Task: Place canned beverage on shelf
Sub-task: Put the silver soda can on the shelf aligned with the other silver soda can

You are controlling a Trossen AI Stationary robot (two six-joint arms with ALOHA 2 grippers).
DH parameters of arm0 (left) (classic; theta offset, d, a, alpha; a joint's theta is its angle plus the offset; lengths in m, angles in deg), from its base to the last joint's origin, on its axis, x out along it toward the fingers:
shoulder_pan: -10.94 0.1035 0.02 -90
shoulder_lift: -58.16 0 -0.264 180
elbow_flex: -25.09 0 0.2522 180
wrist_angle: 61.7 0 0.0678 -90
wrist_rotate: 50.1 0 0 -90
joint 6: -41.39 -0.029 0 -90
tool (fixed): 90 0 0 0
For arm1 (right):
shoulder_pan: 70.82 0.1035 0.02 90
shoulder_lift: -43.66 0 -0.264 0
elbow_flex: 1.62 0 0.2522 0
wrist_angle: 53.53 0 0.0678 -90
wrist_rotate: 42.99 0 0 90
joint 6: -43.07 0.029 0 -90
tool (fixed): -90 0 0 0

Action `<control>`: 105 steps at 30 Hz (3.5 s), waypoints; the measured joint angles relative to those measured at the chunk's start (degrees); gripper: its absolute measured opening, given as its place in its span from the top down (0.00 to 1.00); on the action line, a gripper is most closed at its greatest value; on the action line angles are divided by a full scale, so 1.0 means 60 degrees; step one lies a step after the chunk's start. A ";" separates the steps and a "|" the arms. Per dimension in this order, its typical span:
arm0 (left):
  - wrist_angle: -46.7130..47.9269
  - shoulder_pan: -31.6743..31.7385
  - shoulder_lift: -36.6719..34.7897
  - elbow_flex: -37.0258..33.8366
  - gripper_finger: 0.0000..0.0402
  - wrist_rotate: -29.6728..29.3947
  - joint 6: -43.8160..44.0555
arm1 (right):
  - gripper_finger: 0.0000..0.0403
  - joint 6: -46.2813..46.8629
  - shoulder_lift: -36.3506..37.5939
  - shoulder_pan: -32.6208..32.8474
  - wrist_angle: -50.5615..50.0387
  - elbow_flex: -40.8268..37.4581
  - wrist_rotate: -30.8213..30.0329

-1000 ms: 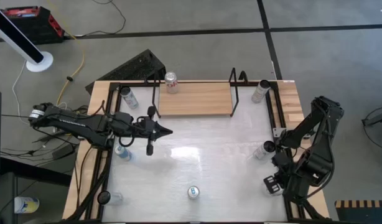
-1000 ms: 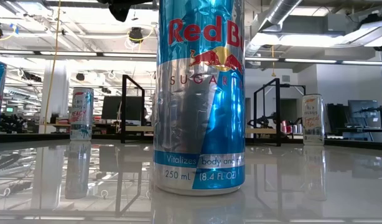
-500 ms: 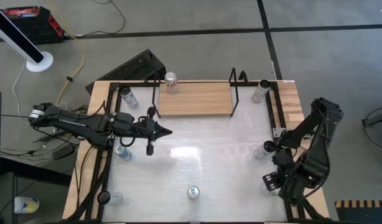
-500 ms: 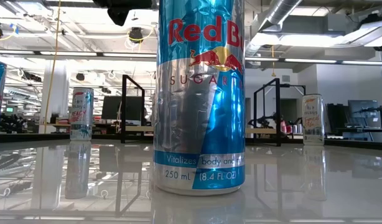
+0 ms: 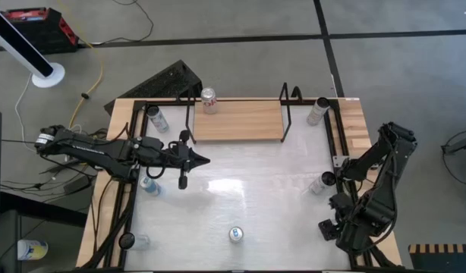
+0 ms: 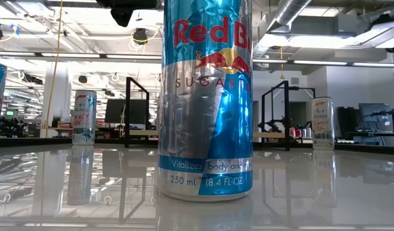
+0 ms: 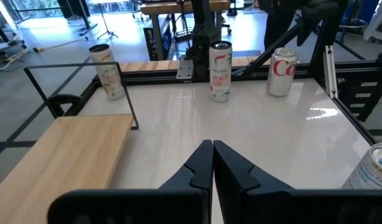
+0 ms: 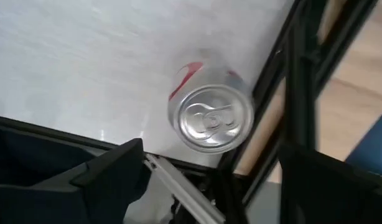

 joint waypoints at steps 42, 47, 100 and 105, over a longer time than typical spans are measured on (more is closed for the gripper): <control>0.0208 0.0001 0.0000 0.0007 1.00 0.0002 -0.0285 | 0.23 -0.6724 0.0007 -0.3822 0.2666 -0.2148 -0.0371; 0.0179 0.0000 0.0000 0.0007 1.00 -0.0007 -0.0350 | 0.23 -0.9019 0.0004 -0.5433 0.3387 -0.2144 -0.0743; 0.0784 0.0002 0.0004 0.0007 1.00 -0.0006 0.0149 | 0.11 -0.9988 0.0651 -0.5151 0.3042 -0.2359 -0.5590; 0.0617 0.0001 0.0004 0.0007 1.00 -0.0008 0.0178 | 0.28 -0.9609 -0.0402 -0.5144 0.2184 -0.2359 -0.5727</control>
